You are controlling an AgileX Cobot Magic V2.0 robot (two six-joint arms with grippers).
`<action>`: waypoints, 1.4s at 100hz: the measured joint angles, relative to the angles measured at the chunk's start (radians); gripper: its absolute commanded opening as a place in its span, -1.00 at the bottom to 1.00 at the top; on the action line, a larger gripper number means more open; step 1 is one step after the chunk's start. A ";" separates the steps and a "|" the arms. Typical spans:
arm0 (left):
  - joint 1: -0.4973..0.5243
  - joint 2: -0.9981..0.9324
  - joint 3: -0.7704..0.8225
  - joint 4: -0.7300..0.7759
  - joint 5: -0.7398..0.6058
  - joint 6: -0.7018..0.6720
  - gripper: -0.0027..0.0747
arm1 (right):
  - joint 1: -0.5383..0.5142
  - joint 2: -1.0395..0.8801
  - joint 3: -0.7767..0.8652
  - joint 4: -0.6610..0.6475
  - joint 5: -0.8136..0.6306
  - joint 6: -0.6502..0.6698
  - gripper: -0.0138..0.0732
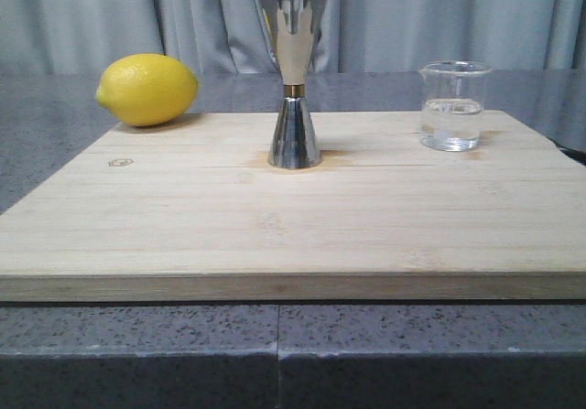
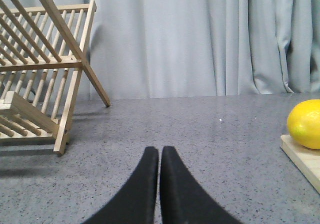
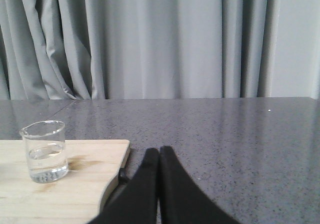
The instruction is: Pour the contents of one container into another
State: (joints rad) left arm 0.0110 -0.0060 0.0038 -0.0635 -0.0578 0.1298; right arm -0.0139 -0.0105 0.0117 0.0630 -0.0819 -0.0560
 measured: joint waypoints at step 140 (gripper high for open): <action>0.000 0.393 -0.496 -0.112 0.346 -0.005 -0.98 | 0.000 0.305 -0.497 -0.034 0.387 0.000 -0.85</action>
State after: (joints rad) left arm 0.0110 0.3872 -0.4918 -0.1759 0.2882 0.1244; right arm -0.0139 0.2942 -0.4850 0.0293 0.3055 -0.0560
